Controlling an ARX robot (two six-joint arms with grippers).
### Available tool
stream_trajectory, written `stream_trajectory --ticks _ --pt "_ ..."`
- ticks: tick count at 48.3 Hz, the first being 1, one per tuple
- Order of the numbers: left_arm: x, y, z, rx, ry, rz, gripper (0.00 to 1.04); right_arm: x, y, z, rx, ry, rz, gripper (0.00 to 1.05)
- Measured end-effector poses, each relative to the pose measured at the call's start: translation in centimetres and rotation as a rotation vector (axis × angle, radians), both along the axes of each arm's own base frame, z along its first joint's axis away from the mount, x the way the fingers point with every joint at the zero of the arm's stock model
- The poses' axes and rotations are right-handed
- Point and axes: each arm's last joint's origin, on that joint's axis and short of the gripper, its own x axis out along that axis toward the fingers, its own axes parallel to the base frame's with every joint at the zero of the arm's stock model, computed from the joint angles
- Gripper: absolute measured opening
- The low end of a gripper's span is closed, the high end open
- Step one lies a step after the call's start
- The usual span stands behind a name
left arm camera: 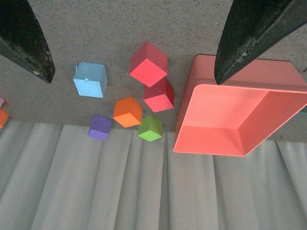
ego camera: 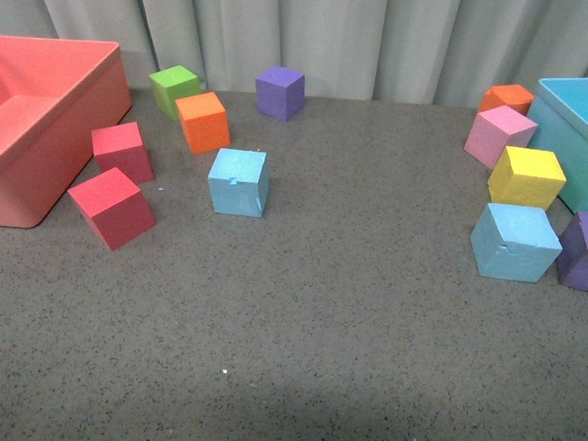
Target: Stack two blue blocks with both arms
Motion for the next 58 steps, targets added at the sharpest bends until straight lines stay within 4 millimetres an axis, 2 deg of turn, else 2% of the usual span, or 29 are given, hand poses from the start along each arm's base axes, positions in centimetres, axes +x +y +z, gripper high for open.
stream_trajectory --ticks 5,12,20,24,33,44,58 --pt "0.0 0.0 0.0 0.0 0.0 0.0 0.98 4.4 0.4 1.0 0.037 0.082 0.05 0.95" --pt "0.0 0.0 0.0 0.0 0.0 0.0 0.98 11.8 0.9 -1.0 0.169 0.384 0.054 0.95" --pt "0.0 0.0 0.0 0.0 0.0 0.0 0.98 17.6 1.3 -3.3 0.236 0.541 0.009 0.95" --pt "0.0 0.0 0.0 0.0 0.0 0.0 0.98 19.5 1.5 -4.5 0.284 0.617 0.002 0.95" --pt "0.0 0.0 0.0 0.0 0.0 0.0 0.98 21.5 1.7 -6.0 0.326 0.718 -0.032 0.95" --pt "0.0 0.0 0.0 0.0 0.0 0.0 0.98 22.4 2.0 -7.3 0.348 0.775 -0.02 0.95" --pt "0.0 0.0 0.0 0.0 0.0 0.0 0.98 23.6 3.4 -9.5 0.32 0.877 -0.015 0.95"
